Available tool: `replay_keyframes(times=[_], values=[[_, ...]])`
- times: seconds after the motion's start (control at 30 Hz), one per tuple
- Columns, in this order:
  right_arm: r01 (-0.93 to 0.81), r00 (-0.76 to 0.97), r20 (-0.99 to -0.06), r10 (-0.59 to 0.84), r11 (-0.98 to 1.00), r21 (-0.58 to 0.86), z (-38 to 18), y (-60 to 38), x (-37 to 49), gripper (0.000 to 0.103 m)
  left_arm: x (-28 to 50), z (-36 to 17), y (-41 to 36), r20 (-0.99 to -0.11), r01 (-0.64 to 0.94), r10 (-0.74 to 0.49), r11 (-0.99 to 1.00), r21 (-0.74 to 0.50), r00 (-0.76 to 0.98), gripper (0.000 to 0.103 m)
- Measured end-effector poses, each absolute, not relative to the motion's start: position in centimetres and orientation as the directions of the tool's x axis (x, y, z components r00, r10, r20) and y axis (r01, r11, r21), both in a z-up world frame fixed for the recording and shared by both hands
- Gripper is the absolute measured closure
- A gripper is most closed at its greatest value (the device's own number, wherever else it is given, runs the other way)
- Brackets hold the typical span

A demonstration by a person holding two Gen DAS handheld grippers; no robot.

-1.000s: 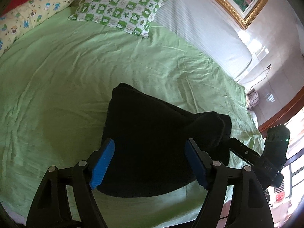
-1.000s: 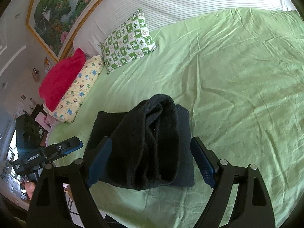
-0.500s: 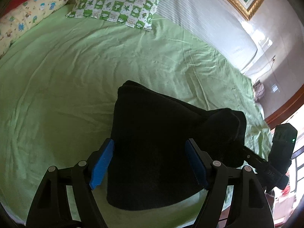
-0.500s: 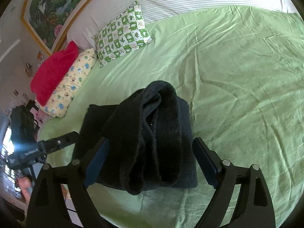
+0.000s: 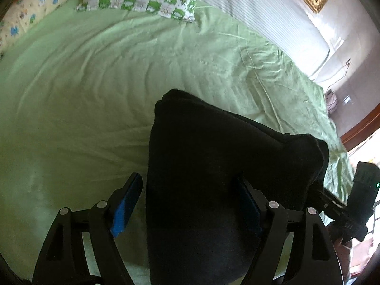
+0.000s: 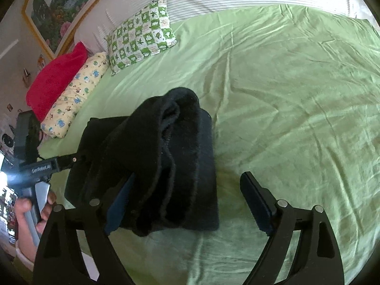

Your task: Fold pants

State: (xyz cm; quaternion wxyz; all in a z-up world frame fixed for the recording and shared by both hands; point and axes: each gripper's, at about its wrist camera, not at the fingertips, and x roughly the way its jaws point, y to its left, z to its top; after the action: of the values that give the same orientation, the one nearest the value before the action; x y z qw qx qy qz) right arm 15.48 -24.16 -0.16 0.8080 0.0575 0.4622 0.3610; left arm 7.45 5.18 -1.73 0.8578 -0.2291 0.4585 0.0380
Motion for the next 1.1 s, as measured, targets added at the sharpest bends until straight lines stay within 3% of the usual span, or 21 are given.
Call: replay_keyframes(times=[0.13,0.3,0.53,0.63,0.67,0.83,1.1], values=[[-0.541,0.286,-0.687,0.668,0.704,0.460,-0.4,-23.9,15.6,0.029,7.7,-3.0,6.2,-0.791,-0.288,-0.186,0.863,-0.415,0.583,0.023],[-0.501,0.229,-0.638,0.735,0.651,0.570,-1.4,-24.3,16.5,0.031,8.0,-3.5,6.6,-0.775,-0.274,-0.188,0.864,-0.423,0.603,0.024],[-0.492,0.201,-0.608,0.768,0.616,0.615,-1.7,-23.9,17.1,0.032,8.6,-4.0,8.2,-0.747,-0.296,-0.239,0.811,-0.505,0.620,0.027],[-0.487,0.185,-0.603,0.776,0.605,0.630,-1.9,-23.7,17.4,0.040,8.5,-3.7,7.7,-0.747,-0.285,-0.242,0.817,-0.501,0.619,0.040],[-0.486,0.182,-0.598,0.780,0.600,0.635,-1.9,-23.7,17.4,0.041,8.4,-3.6,7.5,-0.737,-0.272,-0.265,0.809,-0.521,0.622,0.050],[-0.461,0.176,-0.566,0.805,0.576,0.675,-1.7,-24.0,17.2,0.054,7.6,-2.5,6.4,-0.734,-0.272,-0.229,0.826,-0.494,0.639,0.060],[-0.489,0.191,-0.549,0.814,0.563,0.666,0.5,-23.5,16.3,0.056,6.0,0.4,6.2,-0.709,-0.258,-0.212,0.831,-0.493,0.672,0.069]])
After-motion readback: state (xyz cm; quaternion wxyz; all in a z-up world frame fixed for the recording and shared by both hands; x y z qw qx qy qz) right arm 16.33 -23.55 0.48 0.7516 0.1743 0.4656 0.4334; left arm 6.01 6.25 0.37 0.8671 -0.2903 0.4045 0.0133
